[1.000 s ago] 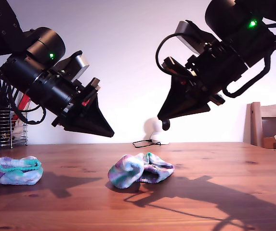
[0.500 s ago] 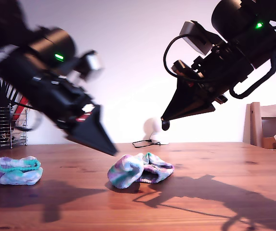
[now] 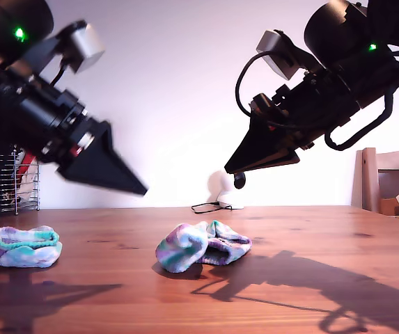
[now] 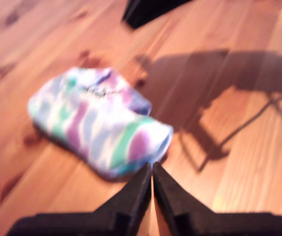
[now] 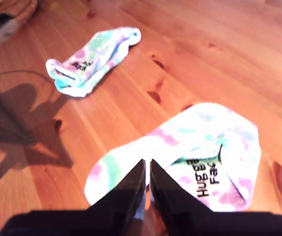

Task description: Fold the socks in front of you. After folding them, place them to the left side.

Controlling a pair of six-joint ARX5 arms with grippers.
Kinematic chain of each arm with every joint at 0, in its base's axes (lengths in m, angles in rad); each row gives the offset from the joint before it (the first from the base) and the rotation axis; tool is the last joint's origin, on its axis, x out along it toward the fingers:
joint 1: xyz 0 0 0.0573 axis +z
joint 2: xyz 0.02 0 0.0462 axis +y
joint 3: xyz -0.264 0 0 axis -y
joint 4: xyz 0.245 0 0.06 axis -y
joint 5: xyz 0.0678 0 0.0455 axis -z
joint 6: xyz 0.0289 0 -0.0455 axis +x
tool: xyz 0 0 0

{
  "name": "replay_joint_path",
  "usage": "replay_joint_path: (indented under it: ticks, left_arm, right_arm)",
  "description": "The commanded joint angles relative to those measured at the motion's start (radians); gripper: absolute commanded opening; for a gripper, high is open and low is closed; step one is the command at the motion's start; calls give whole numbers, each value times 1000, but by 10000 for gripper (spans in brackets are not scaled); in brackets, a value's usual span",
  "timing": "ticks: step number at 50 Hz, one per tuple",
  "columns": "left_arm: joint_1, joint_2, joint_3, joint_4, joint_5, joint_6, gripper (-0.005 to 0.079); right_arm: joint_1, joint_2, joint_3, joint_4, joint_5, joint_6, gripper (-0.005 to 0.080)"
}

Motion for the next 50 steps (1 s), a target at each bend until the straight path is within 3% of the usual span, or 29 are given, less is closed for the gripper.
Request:
replay_joint_path:
  ticks: [1, 11, 18, 21, 32, 50]
  left_arm:
    - [0, -11, -3, 10, 12, -5, -19]
    - [0, -11, -2, 32, 34, 8, 29]
    - [-4, -7, -2, 37, 43, 208, 349]
    - [-12, 4, -2, 47, 42, 274, 415]
    - [-16, 92, -2, 80, 40, 345, 418]
    - [-24, 250, 2, 247, 10, 382, 414]
  right_arm:
    - [-2, 7, -15, 4, -18, 8, -13]
    - [-2, 7, -14, 4, -56, 8, -13]
    - [-2, 7, -14, 12, -56, 8, -13]
    - [-2, 7, -14, 17, -56, 8, -13]
    - [-2, 7, -14, 32, -81, 8, -13]
    - [-2, 7, -14, 31, -126, 18, -13]
